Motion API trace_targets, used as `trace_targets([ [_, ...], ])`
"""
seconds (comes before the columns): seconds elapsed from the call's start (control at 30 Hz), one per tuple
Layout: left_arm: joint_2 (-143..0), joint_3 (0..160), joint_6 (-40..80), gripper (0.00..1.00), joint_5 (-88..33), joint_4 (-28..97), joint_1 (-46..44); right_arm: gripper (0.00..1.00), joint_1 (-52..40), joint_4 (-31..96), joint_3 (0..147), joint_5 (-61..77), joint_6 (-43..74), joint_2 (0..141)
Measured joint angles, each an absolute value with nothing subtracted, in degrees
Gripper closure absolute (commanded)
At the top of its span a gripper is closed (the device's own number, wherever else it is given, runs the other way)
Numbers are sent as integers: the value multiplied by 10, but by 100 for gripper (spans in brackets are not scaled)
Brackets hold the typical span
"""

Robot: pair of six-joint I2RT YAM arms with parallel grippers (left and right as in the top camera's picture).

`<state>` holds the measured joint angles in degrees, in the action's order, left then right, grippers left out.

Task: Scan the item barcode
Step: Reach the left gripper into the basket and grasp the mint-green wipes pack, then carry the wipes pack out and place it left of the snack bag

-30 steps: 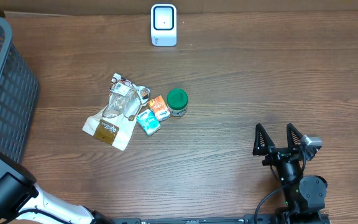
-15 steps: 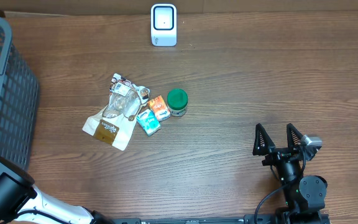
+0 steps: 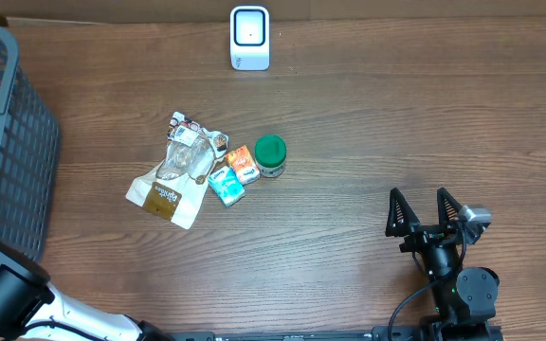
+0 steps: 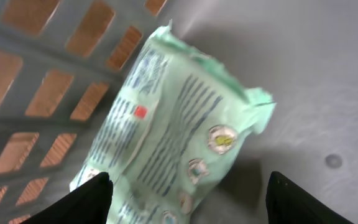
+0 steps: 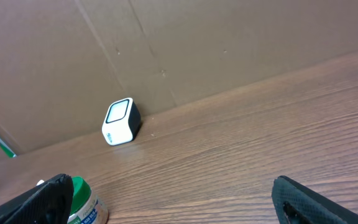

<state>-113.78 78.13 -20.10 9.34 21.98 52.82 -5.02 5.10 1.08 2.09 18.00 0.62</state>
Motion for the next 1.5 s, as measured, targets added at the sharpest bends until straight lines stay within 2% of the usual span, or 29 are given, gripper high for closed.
trace_targets([
  [0.17,-1138,781,-201,30,89,219,539,0,-50,51,11,21,180,6],
  [0.43,-1145,781,-211,39,87,205,543,0,-50,51,11,21,180,6],
  [0.5,-1154,781,-212,51,86,203,543,0,-50,51,11,21,180,6],
  [0.6,-1158,781,-215,95,85,199,543,0,-50,51,11,21,180,6],
  [0.9,-1160,786,-216,96,88,204,544,0,-50,51,11,21,180,6],
  [1.17,-1133,791,-168,96,88,276,535,0,-50,51,11,21,180,6],
  [1.5,-948,839,-70,96,83,288,472,0,-50,51,11,21,180,6],
])
